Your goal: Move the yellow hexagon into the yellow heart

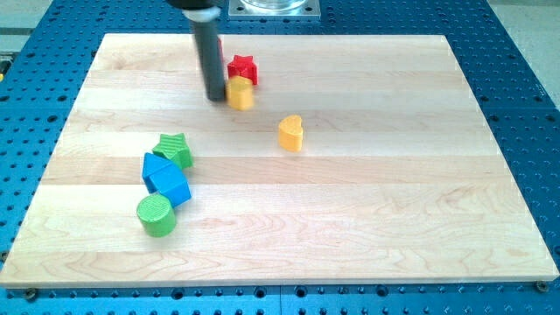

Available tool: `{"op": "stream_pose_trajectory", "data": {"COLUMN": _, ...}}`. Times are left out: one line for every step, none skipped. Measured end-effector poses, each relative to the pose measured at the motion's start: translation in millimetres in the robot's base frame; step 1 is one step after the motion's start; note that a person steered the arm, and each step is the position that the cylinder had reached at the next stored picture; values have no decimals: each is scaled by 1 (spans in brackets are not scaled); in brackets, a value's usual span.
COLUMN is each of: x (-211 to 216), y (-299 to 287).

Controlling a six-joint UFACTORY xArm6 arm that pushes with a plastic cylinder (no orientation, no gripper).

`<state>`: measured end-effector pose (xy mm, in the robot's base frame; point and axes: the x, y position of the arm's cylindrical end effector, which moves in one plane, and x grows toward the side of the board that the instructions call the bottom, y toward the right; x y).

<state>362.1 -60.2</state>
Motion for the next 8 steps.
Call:
{"op": "stream_pose_trajectory", "data": {"x": 30, "y": 39}}
{"op": "stream_pose_trajectory", "data": {"x": -11, "y": -4}}
{"op": "stream_pose_trajectory", "data": {"x": -23, "y": 28}}
{"op": "stream_pose_trajectory", "data": {"x": -15, "y": 66}}
{"op": "stream_pose_trajectory", "data": {"x": -6, "y": 64}}
{"op": "stream_pose_trajectory", "data": {"x": -18, "y": 62}}
{"op": "stream_pose_trajectory", "data": {"x": -25, "y": 69}}
{"op": "stream_pose_trajectory", "data": {"x": -25, "y": 69}}
